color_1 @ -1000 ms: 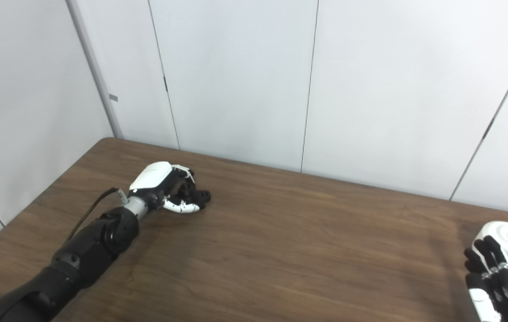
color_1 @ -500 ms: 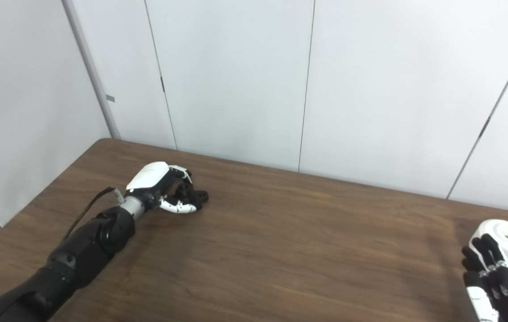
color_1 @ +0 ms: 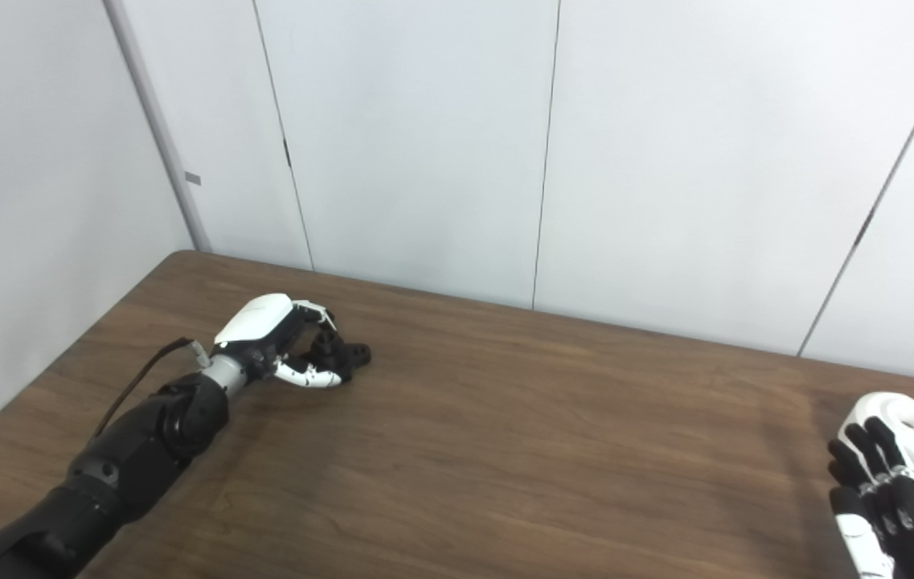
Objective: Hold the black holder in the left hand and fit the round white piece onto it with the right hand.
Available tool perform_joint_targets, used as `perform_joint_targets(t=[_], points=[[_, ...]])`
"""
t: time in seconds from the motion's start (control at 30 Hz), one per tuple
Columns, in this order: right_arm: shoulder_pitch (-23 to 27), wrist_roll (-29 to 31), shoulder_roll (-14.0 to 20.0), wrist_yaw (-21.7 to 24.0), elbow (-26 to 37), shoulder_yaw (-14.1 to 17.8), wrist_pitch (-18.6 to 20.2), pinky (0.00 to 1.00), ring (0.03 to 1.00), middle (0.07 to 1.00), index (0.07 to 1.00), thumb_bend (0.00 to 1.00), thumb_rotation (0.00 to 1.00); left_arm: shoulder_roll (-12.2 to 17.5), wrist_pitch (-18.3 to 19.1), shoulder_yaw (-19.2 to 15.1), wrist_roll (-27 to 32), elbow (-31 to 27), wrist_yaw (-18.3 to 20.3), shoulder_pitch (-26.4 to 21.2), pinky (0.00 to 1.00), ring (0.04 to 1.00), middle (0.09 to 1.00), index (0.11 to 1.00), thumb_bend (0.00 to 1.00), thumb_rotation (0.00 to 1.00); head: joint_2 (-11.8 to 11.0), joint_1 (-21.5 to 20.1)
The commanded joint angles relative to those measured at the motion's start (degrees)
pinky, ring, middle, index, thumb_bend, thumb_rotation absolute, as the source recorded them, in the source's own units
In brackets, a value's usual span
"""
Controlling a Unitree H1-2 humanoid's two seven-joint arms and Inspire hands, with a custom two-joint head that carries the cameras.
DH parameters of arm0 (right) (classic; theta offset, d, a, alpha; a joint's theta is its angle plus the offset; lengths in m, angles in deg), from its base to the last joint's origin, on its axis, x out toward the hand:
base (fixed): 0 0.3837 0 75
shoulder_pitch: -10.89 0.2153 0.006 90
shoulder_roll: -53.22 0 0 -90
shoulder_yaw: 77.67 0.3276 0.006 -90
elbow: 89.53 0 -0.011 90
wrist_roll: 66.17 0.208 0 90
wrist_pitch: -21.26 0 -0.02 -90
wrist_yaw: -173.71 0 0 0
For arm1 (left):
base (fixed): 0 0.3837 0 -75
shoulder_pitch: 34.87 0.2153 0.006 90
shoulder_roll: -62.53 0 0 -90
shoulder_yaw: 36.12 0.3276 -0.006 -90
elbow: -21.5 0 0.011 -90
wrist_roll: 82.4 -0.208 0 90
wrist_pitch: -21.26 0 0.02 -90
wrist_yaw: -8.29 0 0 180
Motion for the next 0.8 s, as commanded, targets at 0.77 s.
perform_joint_targets(t=[0.77], points=[[-1.7, -0.2, -0.2, -0.3, -0.8, 0.0, -0.5, 0.88, 0.867, 0.898, 0.907, 0.43, 0.54, 3.2, 4.5, -1.8, -1.1, -1.7, 3.3, 2.2, 0.95, 0.939, 0.898, 0.835, 1.00, 0.15, 0.2, 0.1]])
